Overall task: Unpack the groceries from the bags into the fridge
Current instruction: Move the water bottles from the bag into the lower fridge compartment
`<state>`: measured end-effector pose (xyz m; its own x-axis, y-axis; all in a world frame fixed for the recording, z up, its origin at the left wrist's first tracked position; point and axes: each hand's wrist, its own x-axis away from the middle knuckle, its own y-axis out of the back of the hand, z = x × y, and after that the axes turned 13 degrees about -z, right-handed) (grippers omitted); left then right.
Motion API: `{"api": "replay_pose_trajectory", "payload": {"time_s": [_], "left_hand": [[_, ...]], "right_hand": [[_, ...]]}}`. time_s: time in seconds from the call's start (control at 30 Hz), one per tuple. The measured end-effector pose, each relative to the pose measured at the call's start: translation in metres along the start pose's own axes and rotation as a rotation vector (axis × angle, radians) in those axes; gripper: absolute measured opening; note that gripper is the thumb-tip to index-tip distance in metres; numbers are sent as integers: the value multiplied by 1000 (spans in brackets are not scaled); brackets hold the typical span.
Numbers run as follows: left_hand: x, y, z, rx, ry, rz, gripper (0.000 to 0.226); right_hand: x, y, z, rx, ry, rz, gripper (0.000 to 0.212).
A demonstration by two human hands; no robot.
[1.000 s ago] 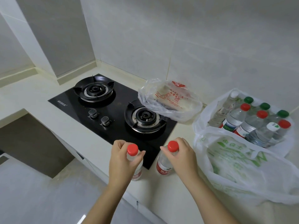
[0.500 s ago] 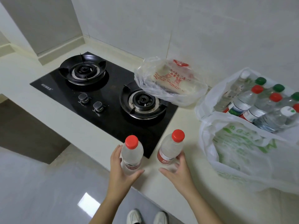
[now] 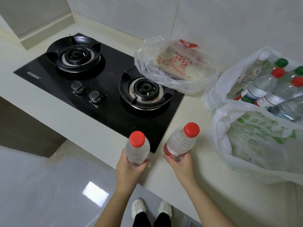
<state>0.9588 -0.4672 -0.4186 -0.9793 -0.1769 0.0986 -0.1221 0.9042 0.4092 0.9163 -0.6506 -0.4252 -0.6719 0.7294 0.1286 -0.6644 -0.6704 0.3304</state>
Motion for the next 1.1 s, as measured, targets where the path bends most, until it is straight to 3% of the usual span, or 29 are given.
{"api": "replay_pose_trajectory", "payload": {"time_s": [0.33, 0.57, 0.73, 0.9, 1.1], "left_hand": [[1, 20, -36, 81, -5, 48, 33], [-22, 55, -145, 276, -172, 35, 48], [-22, 97, -221, 338, -301, -68, 55], [-13, 126, -252, 385, -354, -101, 55], [-5, 144, -259, 395, -346, -149, 58]], "right_hand": [[15, 3, 39, -64, -1, -44, 46], [9, 15, 146, -238, 192, -4, 55], [18, 37, 235, -343, 380, -12, 65], [35, 49, 279, -404, 472, 34, 68], [47, 32, 295, -406, 461, 105, 68]]}}
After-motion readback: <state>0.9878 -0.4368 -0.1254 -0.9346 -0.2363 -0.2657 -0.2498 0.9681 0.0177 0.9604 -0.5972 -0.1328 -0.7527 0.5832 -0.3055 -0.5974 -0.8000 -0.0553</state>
